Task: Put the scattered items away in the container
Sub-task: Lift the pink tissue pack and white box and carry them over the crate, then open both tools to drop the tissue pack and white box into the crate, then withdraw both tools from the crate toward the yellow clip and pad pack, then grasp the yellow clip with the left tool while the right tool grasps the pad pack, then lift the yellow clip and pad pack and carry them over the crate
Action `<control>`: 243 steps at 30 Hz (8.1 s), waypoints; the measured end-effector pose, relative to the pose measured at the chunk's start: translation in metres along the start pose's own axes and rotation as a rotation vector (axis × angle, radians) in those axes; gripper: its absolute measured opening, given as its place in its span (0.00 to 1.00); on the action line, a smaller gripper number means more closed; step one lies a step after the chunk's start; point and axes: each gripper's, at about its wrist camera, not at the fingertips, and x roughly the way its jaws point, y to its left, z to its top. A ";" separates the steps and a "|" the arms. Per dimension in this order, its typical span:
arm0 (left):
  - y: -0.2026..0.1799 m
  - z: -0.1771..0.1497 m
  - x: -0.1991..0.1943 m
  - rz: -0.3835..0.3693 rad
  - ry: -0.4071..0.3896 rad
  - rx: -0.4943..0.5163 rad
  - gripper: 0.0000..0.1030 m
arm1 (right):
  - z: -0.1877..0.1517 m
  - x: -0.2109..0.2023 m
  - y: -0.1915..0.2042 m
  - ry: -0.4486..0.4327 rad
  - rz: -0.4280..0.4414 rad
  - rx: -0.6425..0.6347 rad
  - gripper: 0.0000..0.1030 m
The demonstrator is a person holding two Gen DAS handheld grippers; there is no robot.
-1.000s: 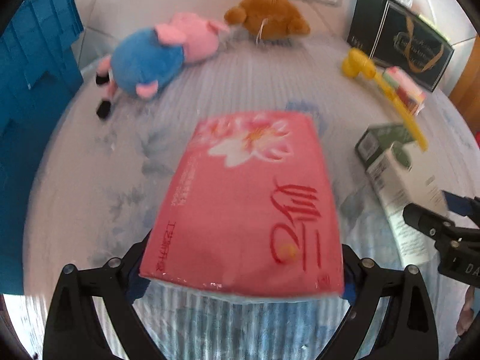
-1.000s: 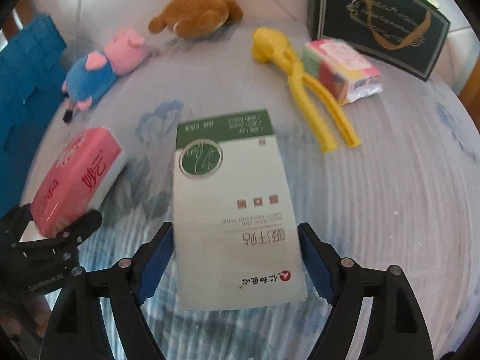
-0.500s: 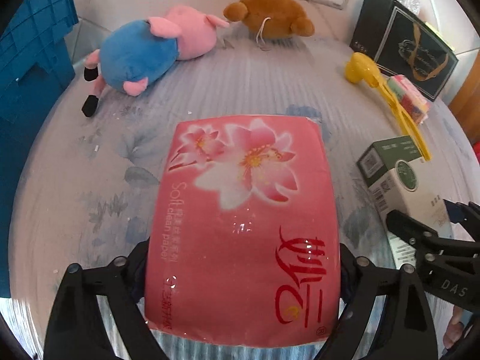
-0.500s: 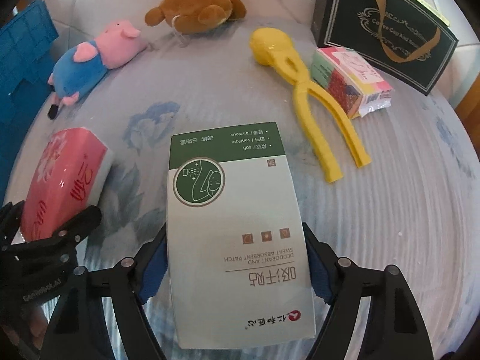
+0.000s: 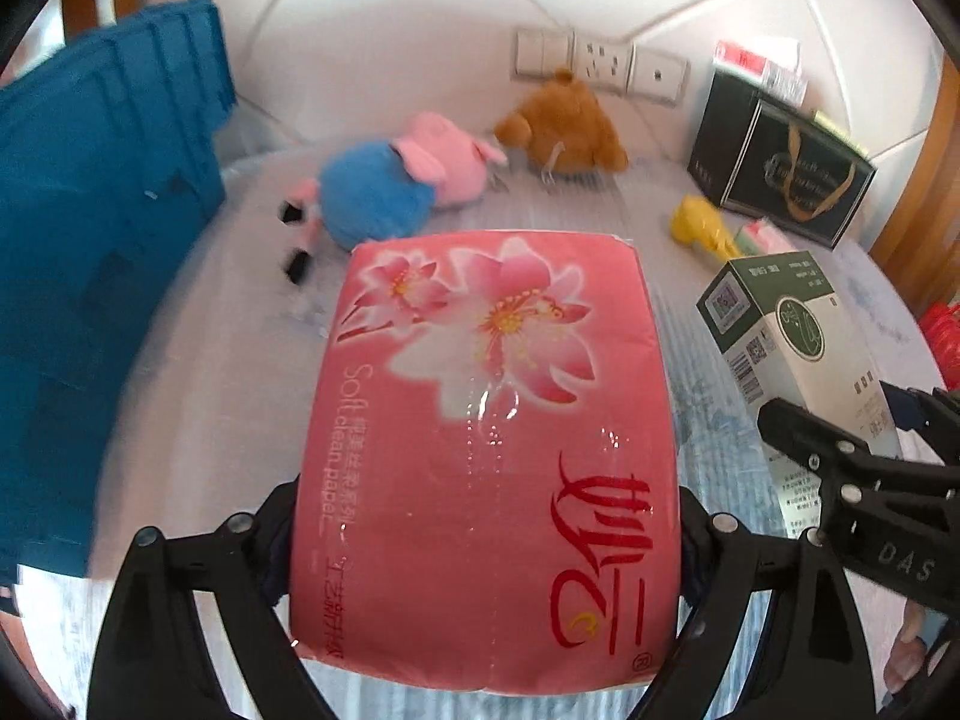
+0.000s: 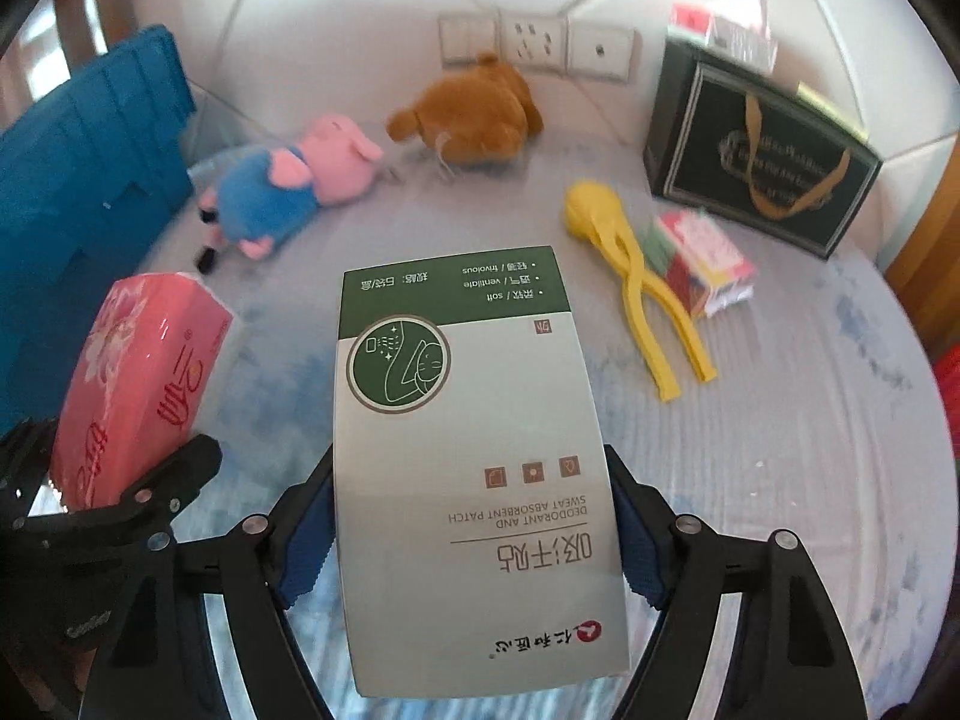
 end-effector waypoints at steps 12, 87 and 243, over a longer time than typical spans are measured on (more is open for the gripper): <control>0.066 0.011 -0.117 0.012 -0.151 -0.018 0.89 | 0.014 -0.114 0.075 -0.152 0.002 -0.034 0.76; 0.461 -0.001 -0.276 0.227 -0.310 -0.124 1.00 | 0.068 -0.204 0.488 -0.327 0.170 -0.227 0.80; -0.206 0.005 0.127 0.088 0.031 -0.125 0.28 | -0.011 0.077 -0.206 -0.034 0.056 -0.052 0.68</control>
